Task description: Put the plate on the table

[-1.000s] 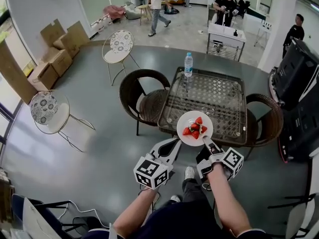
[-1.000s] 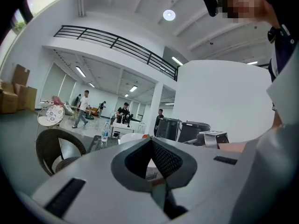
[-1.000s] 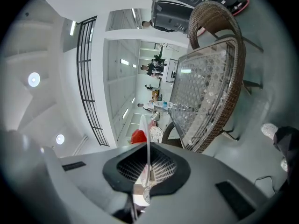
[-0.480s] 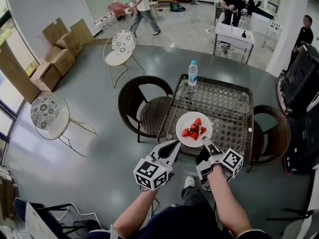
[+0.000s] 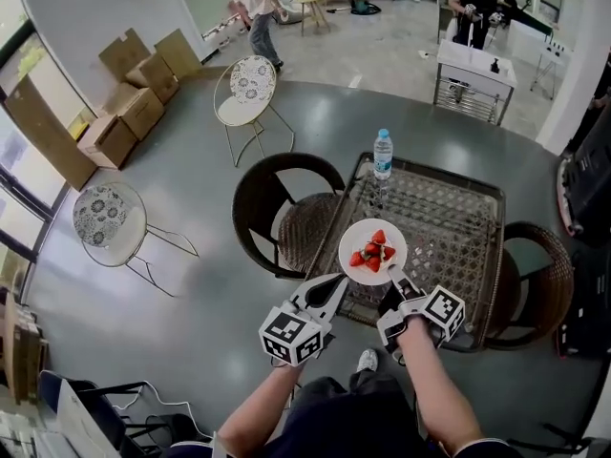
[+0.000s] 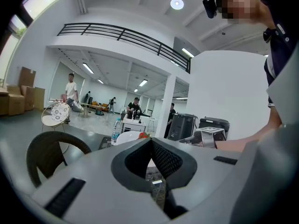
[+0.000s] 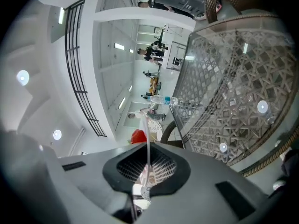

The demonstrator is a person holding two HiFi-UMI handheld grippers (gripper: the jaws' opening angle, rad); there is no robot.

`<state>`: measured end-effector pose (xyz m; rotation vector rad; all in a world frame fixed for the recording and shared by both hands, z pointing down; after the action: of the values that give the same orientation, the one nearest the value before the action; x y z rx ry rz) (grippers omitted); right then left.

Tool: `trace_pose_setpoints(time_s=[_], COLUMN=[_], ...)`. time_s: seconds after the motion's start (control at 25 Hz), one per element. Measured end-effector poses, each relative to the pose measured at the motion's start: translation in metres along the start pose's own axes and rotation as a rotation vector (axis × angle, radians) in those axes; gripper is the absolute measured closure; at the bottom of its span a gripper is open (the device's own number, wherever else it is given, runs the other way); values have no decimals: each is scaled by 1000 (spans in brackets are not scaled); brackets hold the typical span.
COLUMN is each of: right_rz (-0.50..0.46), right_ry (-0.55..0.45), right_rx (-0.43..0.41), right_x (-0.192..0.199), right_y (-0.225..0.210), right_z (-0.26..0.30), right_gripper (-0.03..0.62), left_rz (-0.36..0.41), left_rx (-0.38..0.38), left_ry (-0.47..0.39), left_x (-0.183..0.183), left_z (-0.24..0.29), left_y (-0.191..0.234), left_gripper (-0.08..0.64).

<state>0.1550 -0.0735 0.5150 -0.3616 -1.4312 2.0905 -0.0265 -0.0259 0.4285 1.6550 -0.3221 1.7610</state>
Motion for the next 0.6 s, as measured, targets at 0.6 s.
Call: trace_pose_setpoints(time_s=[0.6], right_rz=[-5], right_ry=[-7], right_rx=[38], right_x=[-35], right_y=[-6], right_z=[68], right_gripper=[577], left_rz=[-39], left_rx=[30], left_ry=[52], left_x=[9], left_z=[41], left_y=[61], left_gripper=[554])
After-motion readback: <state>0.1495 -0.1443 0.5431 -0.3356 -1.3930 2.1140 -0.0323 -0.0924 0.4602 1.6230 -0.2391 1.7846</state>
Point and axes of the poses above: the fingertips, and each gripper's own axes: z forward along the fingers, y to its left, x out of its underside, the point moved 6 cm from there along -z, backward along the fingers, and after that the axes turned 13 degrees about x, right-handed, at the moved point
